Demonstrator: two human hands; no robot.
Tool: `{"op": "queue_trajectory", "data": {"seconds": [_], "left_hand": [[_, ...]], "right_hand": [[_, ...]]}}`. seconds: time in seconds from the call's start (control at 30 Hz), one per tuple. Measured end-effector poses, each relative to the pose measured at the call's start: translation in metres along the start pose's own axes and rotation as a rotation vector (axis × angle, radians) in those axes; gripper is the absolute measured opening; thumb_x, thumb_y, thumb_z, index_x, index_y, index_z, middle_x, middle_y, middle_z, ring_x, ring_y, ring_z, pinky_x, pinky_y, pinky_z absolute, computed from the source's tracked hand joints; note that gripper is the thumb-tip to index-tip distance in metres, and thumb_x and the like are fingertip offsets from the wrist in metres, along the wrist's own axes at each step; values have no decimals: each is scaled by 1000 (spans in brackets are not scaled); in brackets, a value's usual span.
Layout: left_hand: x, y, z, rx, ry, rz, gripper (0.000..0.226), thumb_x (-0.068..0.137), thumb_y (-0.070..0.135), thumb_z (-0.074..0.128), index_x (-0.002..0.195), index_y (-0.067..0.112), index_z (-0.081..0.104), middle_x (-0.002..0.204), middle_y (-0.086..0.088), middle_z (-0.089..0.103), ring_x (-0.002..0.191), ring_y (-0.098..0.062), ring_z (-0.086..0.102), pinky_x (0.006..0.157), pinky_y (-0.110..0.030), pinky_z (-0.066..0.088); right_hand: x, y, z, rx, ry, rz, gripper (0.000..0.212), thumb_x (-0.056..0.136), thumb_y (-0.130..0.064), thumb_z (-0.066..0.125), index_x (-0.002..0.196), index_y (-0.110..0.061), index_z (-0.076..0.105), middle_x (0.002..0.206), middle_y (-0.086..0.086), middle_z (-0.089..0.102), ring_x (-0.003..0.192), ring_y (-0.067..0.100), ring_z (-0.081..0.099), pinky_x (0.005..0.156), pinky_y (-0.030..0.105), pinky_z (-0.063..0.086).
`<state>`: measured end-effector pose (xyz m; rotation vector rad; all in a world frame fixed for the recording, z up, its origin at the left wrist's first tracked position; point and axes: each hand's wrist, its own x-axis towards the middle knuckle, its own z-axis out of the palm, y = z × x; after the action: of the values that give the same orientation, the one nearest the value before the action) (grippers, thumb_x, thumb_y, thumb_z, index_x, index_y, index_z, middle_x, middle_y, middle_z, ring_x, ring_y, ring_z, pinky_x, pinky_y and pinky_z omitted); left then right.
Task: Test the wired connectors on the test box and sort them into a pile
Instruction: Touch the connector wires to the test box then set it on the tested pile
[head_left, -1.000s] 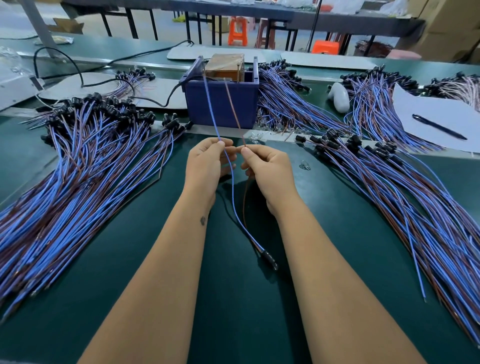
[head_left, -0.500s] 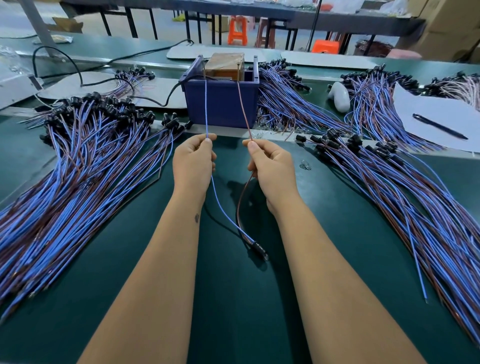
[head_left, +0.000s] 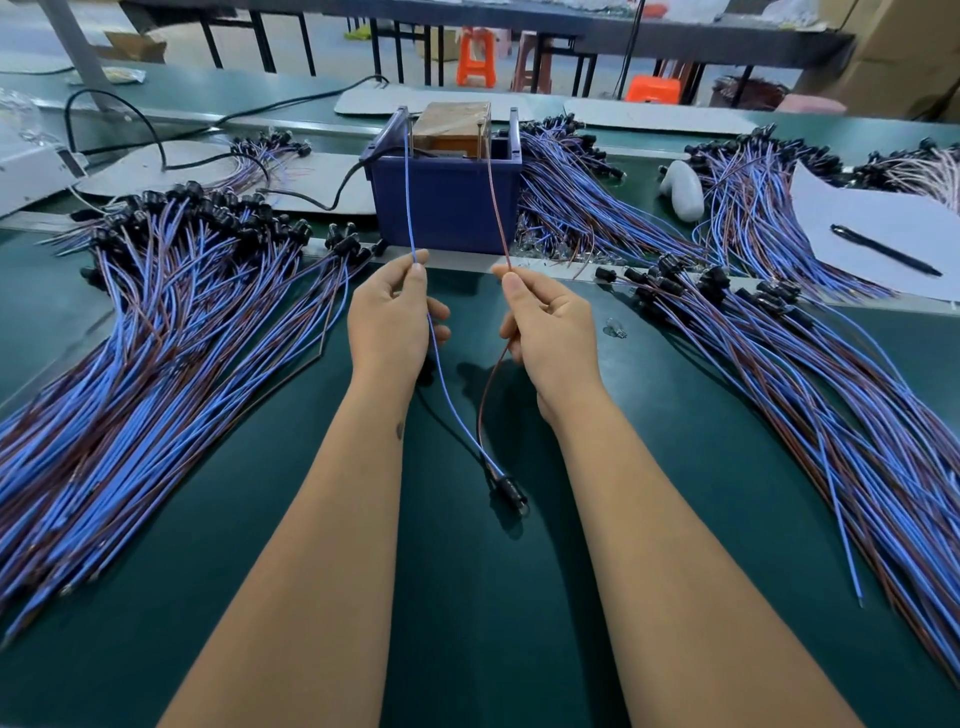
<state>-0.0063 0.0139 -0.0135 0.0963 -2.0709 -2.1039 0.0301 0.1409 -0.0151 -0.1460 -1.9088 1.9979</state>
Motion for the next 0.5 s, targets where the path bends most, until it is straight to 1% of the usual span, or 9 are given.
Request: {"op": "queue_trajectory", "data": {"seconds": [0.07,0.1,0.2,0.27,0.3,0.37,0.43,0.5], "left_hand": [[0,-1,1,21,-2,14,23,104,26,46,114,28,66,51,10,54,46,-6,49,49,-22,46],[0,-2,2,37,-2,23,24,104,26,44,114,27,66,50,11,49,45,-6,44,49,-25,44],[3,-4,2,64,11,17,26,103,22,40,111,22,65,53,11,38,46,-9,32,51,-28,34],[5,-3,1,27,30,-34,27,99,17,39,103,24,64,50,14,36,45,-8,30,50,-27,31],[5,-2,1,-1,34,-57,28,97,14,38,102,24,64,47,15,36,44,-8,30,49,-27,30],[6,-1,1,-37,40,-75,32,94,9,36,106,19,64,46,15,36,43,-7,30,46,-25,29],[5,0,0,-46,47,-64,35,93,6,34,107,17,64,50,13,37,44,-7,30,44,-24,29],[4,0,0,-57,50,-44,36,92,4,34,103,20,64,54,10,37,45,-7,30,44,-23,29]], "right_hand": [[1,0,-1,-1,0,12,21,100,-20,53,113,-19,70,53,-5,51,41,8,43,45,17,39],[1,0,-1,-5,-2,19,23,101,-19,52,115,-18,70,55,-4,53,40,9,45,45,17,40],[1,0,-2,-19,-4,43,27,102,-15,47,120,-16,68,60,-1,53,42,8,46,46,16,40],[1,0,-2,-20,1,59,29,102,-13,45,121,-16,67,62,-1,52,43,7,45,46,15,40],[2,0,-3,-19,4,65,30,102,-12,45,121,-16,67,63,0,52,44,7,45,46,15,40],[2,0,-3,-19,8,68,30,102,-12,45,122,-15,66,63,0,52,45,5,45,46,14,40],[2,1,-2,-27,11,61,29,101,-11,47,123,-14,66,63,0,51,46,3,45,46,14,40],[2,1,-2,-34,12,56,28,100,-11,49,122,-15,67,63,-1,51,47,1,45,47,14,41]]}}
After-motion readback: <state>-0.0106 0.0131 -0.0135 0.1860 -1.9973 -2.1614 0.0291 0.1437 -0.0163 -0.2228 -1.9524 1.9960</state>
